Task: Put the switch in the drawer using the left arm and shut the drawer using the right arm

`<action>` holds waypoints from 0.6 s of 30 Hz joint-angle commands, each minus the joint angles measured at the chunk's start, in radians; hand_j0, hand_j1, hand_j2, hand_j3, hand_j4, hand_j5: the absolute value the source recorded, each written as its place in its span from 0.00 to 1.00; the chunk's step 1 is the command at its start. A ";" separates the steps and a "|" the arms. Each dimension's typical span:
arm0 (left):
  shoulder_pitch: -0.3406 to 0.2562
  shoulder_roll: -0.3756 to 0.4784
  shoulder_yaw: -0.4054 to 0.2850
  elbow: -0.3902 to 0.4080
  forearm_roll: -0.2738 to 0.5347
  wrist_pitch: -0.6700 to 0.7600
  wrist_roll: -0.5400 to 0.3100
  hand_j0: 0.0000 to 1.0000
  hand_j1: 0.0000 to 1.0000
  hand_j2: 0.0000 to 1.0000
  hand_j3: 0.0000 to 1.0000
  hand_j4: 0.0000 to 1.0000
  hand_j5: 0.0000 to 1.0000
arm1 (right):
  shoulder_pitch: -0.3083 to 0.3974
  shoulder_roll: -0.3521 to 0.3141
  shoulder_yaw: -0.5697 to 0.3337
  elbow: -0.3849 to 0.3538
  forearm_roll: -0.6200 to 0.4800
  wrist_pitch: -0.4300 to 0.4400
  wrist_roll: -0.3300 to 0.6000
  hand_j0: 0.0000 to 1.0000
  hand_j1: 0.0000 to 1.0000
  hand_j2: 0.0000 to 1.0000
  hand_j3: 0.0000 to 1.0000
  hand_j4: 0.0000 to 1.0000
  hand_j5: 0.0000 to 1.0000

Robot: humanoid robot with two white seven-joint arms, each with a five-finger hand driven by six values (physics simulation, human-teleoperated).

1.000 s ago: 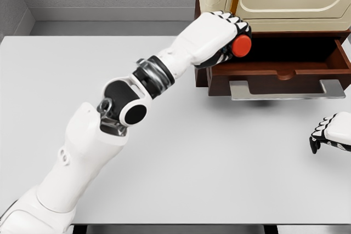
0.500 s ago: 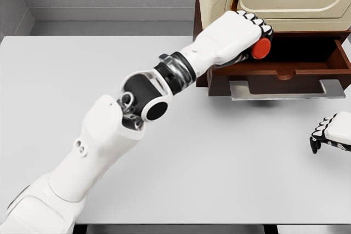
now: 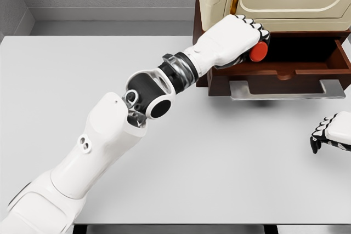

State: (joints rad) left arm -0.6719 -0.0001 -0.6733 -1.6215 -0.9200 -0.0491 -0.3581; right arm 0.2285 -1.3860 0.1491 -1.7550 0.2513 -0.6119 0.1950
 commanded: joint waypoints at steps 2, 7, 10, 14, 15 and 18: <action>0.000 0.000 0.001 0.000 -0.010 0.002 0.001 0.72 0.72 0.72 0.72 0.72 0.72 | 0.000 -0.002 0.000 0.000 -0.006 0.001 0.000 0.37 0.37 0.37 0.37 0.37 0.37; 0.000 0.000 -0.002 0.000 -0.011 0.003 0.001 0.83 0.83 0.83 0.83 0.83 0.83 | 0.000 -0.002 0.000 0.000 -0.006 0.001 0.000 0.37 0.37 0.37 0.37 0.37 0.37; 0.000 0.000 -0.008 0.000 -0.013 0.005 0.001 0.83 0.83 0.83 0.83 0.83 0.83 | 0.000 -0.002 0.000 0.002 -0.006 0.001 0.000 0.37 0.37 0.37 0.37 0.37 0.37; 0.000 0.000 -0.008 0.000 -0.013 0.005 0.001 0.83 0.83 0.83 0.83 0.83 0.83 | 0.000 -0.002 0.000 0.000 -0.007 0.001 0.000 0.37 0.37 0.37 0.37 0.37 0.37; 0.000 0.000 -0.008 0.000 -0.013 0.005 0.001 0.83 0.83 0.83 0.83 0.83 0.83 | 0.000 -0.002 0.000 0.000 -0.007 0.001 0.000 0.37 0.37 0.37 0.37 0.37 0.37; 0.000 0.000 -0.008 0.000 -0.013 0.006 0.001 0.83 0.83 0.83 0.83 0.83 0.83 | 0.000 -0.002 0.000 0.000 -0.007 0.001 0.000 0.37 0.37 0.37 0.37 0.37 0.37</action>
State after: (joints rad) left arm -0.6703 -0.0001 -0.6814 -1.6212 -0.9330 -0.0434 -0.3581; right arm 0.2285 -1.3860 0.1491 -1.7546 0.2498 -0.6119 0.1950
